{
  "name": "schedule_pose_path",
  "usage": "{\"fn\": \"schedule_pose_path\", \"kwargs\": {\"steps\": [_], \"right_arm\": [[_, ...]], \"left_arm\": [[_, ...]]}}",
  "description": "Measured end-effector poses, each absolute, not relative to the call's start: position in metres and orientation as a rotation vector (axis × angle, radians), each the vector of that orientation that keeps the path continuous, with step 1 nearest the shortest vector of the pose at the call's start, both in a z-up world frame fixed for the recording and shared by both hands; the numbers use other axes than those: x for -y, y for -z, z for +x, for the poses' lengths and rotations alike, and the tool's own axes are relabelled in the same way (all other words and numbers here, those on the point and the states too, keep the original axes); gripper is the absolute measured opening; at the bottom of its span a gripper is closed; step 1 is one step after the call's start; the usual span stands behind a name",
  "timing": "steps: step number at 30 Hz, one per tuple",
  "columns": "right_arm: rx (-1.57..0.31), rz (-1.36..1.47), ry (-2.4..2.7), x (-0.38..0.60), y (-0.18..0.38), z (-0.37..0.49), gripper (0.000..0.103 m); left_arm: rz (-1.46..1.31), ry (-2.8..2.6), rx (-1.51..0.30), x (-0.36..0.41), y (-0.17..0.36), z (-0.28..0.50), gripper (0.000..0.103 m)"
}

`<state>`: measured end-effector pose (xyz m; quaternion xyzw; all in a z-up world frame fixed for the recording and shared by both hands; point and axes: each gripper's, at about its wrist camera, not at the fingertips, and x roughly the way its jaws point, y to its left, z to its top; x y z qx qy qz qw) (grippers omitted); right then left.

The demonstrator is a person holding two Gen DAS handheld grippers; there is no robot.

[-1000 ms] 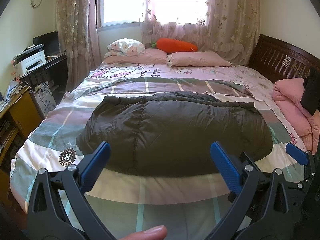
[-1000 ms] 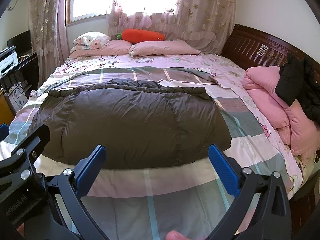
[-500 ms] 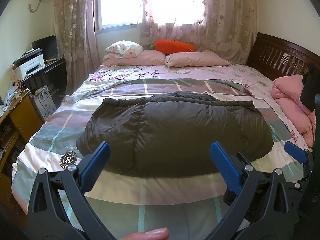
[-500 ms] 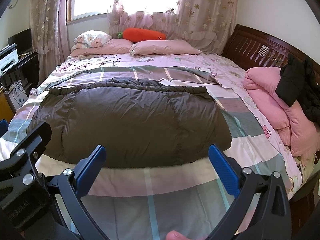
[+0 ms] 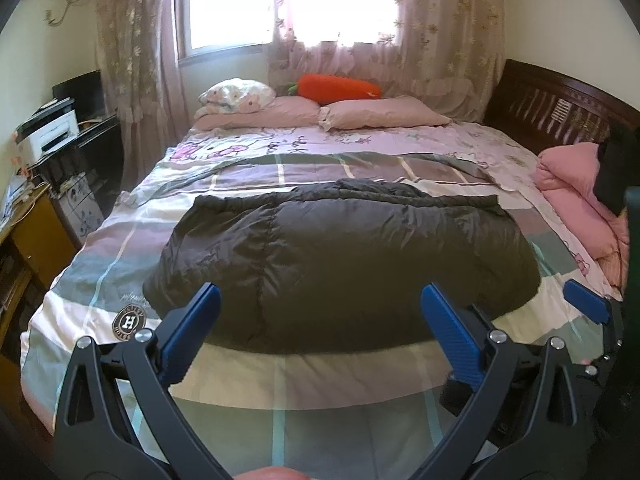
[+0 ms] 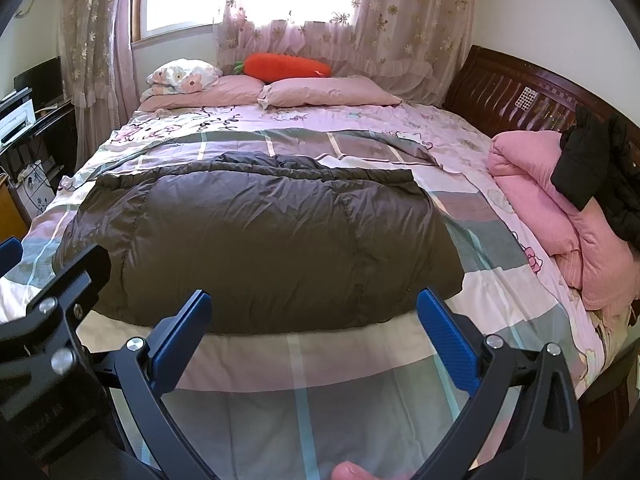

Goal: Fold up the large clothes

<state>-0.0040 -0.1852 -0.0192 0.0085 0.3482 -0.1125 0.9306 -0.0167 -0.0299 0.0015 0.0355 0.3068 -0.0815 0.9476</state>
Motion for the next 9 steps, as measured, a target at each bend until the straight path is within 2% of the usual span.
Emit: {"fn": "schedule_pose_path", "kwargs": {"steps": [9], "right_arm": [[-0.716,0.018,0.224,0.1882,0.0206,-0.0039,0.102]], "left_arm": [[0.077,0.167,-0.636,0.0281,-0.0018,-0.0131,0.101]]}}
